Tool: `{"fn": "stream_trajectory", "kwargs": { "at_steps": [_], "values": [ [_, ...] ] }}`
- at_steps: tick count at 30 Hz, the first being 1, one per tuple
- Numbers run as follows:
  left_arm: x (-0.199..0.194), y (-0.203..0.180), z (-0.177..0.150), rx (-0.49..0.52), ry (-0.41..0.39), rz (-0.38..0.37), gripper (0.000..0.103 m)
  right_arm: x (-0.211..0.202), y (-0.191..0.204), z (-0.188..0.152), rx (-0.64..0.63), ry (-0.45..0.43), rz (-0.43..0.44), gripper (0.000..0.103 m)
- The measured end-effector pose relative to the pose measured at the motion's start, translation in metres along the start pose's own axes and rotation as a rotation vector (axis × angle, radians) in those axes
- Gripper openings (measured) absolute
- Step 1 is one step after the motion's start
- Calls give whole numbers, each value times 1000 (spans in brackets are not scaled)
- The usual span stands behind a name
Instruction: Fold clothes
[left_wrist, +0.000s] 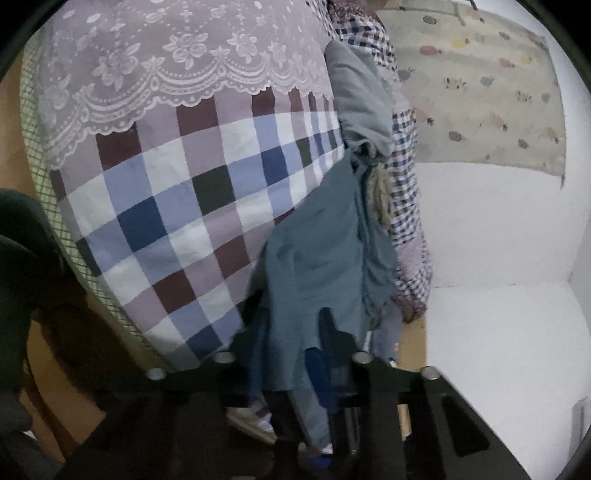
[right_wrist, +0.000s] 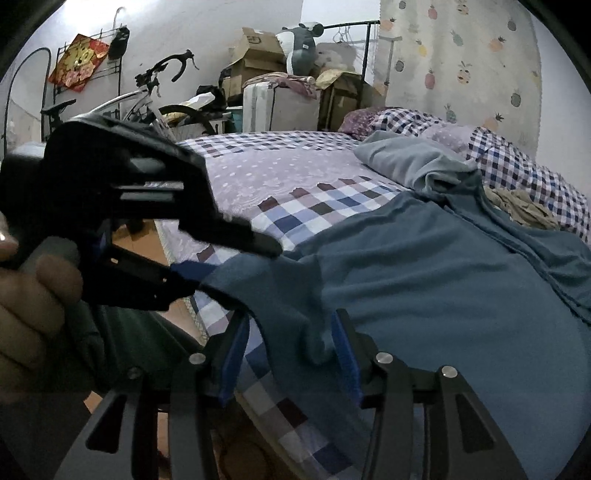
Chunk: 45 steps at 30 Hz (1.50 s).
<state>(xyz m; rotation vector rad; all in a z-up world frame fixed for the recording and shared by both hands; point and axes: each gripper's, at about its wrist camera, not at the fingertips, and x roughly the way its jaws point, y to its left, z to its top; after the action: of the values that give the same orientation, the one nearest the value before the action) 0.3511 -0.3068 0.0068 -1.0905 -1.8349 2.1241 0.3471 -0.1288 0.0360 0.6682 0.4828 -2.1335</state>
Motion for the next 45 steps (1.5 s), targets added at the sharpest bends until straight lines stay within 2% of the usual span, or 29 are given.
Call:
{"fn": "stream_trajectory", "kwargs": {
  "at_steps": [3, 10, 15, 22, 26, 33, 38, 45],
  "values": [
    [-1, -8, 1, 37, -7, 0, 4, 1, 4, -3, -43, -2, -47, 57],
    [-18, -33, 3, 111, -71, -30, 2, 0, 19, -14, -193, -16, -194, 67],
    [-25, -44, 3, 102, -77, -64, 2, -5, 21, -25, -294, -16, -310, 68],
    [-43, -77, 10, 115, -76, -157, 2, -19, 14, -44, -396, 7, -463, 68],
    [-52, -99, 15, 138, -79, -199, 2, -31, -3, -60, -409, 53, -545, 68],
    [-66, -126, 24, 169, -94, -238, 2, -50, -65, -100, -322, 191, -711, 68],
    [-71, -131, 36, 172, -105, -246, 2, -74, -100, -129, -301, 273, -812, 68],
    [-68, -132, 41, 165, -99, -244, 2, -114, -133, -171, -342, 402, -914, 67]
  ]
}}
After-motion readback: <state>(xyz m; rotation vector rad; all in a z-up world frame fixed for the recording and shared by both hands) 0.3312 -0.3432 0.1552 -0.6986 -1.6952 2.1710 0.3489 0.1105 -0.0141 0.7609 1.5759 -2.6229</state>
